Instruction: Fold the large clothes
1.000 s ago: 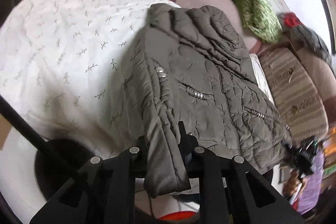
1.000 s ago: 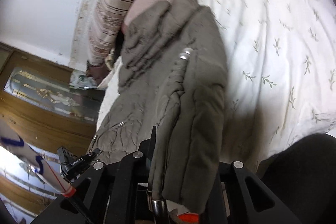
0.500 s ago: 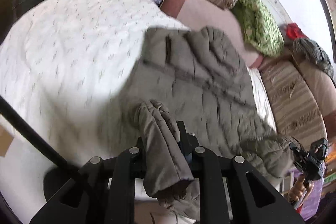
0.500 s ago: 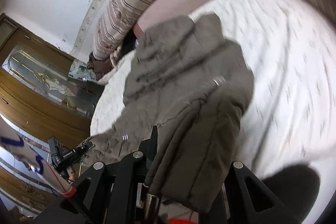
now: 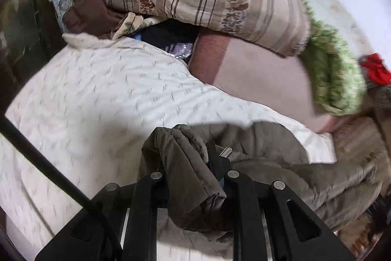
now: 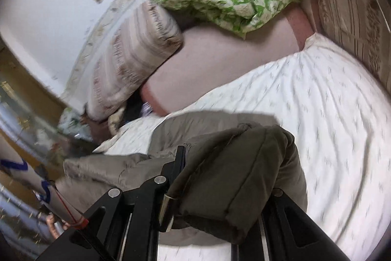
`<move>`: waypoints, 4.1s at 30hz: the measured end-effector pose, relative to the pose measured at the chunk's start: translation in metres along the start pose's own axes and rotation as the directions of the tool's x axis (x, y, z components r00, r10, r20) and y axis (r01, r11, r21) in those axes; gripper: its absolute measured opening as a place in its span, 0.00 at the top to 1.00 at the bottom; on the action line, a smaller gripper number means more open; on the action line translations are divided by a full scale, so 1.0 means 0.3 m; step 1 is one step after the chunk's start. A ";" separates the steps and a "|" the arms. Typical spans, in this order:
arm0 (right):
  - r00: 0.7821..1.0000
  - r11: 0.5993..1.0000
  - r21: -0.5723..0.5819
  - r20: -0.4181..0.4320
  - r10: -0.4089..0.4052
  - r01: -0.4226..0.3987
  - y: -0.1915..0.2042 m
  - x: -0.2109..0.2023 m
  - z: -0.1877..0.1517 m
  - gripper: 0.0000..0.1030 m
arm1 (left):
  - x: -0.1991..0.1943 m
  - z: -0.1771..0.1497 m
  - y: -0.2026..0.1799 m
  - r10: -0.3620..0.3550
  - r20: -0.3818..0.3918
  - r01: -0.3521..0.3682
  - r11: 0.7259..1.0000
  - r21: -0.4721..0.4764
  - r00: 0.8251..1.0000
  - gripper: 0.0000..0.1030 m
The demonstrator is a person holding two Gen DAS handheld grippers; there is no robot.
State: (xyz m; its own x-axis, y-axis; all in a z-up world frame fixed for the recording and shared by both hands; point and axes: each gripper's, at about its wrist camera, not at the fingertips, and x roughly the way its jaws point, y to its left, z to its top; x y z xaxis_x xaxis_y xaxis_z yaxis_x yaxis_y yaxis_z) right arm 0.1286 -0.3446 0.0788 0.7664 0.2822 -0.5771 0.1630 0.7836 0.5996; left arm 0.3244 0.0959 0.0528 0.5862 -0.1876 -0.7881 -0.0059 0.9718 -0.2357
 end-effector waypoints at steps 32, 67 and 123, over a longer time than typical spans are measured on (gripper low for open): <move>0.985 0.931 -0.321 0.047 -0.168 0.174 0.187 0.284 -0.097 0.35 | 0.003 -0.075 0.016 -0.020 0.019 0.020 1.000 0.005 1.000 0.38; 0.959 0.865 -0.455 -0.073 -0.273 0.212 0.522 0.979 -0.214 0.22 | 0.278 -0.353 0.258 0.094 -0.021 -0.095 0.992 -0.078 0.995 0.34; 0.924 0.916 -0.126 0.070 -0.375 0.381 -0.115 -0.001 -0.518 0.19 | -0.044 -0.604 0.055 0.269 0.251 -0.286 0.958 0.031 0.930 0.32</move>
State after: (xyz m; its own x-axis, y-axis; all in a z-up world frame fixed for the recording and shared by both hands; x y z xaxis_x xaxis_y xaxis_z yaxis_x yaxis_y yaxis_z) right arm 0.0260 -0.2856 -0.0279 0.6907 -0.0718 -0.7196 0.3631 0.8950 0.2592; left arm 0.1699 0.0885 -0.0435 0.7472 0.1229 -0.6531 -0.1476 0.9889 0.0171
